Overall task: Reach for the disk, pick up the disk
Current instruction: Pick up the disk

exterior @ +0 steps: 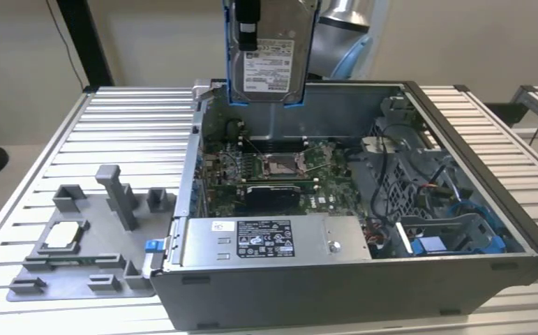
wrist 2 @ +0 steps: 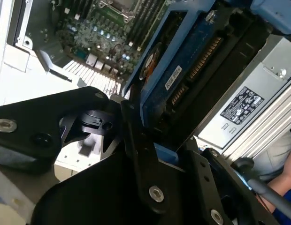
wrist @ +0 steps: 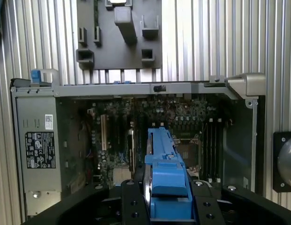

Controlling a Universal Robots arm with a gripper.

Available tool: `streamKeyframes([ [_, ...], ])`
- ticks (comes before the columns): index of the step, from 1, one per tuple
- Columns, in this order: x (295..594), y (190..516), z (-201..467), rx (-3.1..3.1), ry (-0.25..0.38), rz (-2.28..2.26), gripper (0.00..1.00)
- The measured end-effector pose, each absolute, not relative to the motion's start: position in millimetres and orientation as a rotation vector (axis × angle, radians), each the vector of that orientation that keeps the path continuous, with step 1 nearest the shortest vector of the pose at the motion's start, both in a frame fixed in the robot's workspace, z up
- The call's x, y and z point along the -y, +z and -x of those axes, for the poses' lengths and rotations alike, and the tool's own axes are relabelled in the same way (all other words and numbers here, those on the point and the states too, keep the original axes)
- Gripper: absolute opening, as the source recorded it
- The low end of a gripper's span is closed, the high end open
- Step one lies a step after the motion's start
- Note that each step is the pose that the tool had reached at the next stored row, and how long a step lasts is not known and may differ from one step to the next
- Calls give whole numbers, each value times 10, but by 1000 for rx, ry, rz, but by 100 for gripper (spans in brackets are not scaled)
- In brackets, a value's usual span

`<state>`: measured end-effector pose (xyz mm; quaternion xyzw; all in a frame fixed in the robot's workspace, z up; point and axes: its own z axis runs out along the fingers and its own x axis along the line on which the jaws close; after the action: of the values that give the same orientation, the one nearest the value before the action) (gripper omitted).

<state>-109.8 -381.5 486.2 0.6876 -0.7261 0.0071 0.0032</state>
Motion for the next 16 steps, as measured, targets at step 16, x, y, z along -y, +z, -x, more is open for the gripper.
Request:
streamKeyframes([
  [16,3815,4862,629,2276,20,-2155,0],
])
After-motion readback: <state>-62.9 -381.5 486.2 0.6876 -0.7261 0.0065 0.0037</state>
